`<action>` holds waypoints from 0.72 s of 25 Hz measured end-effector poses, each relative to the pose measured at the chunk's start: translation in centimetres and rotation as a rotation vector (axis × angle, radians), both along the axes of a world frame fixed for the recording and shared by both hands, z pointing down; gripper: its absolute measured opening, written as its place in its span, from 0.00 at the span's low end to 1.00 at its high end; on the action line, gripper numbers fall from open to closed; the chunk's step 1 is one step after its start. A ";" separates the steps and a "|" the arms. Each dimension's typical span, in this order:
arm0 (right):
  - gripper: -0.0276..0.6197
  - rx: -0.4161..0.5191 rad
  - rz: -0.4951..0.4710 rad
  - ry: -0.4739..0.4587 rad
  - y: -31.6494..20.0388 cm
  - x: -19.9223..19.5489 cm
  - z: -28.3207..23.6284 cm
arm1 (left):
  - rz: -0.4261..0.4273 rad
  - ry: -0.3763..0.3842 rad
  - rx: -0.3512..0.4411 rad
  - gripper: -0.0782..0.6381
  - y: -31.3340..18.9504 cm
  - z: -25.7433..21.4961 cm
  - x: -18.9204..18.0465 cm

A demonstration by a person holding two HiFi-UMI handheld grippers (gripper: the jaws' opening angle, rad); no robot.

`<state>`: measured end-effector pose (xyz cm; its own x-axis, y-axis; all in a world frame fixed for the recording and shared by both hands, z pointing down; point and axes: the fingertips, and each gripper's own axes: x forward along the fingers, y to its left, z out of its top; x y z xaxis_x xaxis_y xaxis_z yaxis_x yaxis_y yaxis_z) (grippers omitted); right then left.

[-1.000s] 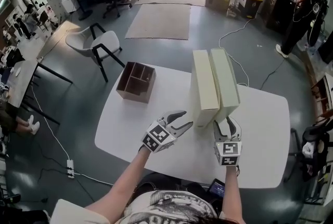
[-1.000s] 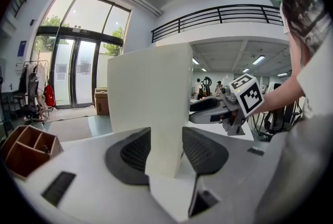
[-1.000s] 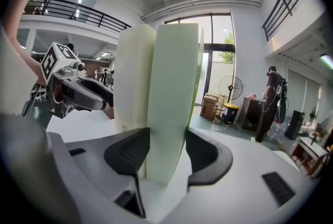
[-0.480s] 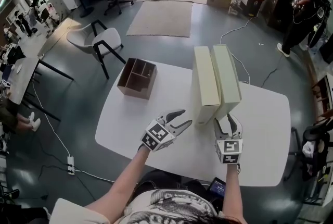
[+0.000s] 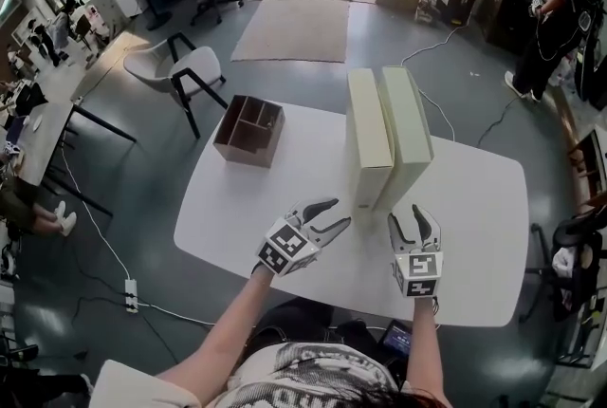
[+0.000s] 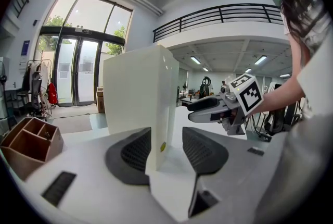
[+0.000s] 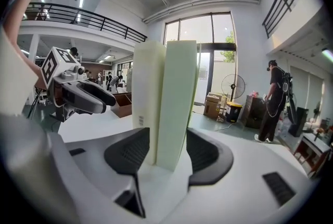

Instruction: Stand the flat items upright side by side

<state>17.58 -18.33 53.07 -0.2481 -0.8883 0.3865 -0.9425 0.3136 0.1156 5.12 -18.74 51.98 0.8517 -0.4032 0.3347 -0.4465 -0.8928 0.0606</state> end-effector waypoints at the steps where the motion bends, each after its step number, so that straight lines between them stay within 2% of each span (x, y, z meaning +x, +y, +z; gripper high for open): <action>1: 0.36 0.000 0.000 -0.005 0.5 0.1 -0.1 | -0.003 0.005 0.001 0.37 0.5 -0.1 0.2; 8: 0.35 -0.016 -0.034 -0.057 5.4 0.0 -0.6 | -0.045 0.022 -0.006 0.37 5.4 -0.6 0.8; 14: 0.32 -0.029 -0.127 -0.091 10.2 -1.4 -0.6 | -0.127 0.031 -0.015 0.37 9.9 -0.6 0.0; 18: 0.30 -0.037 -0.211 -0.129 13.5 -3.0 -0.6 | -0.199 0.062 -0.033 0.37 13.2 -0.5 -0.8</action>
<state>14.59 -4.79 52.49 -0.4762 -0.7972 0.3711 -0.8617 0.5072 -0.0163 4.29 -5.51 51.52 0.7760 -0.5550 0.2996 -0.6080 -0.7845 0.1216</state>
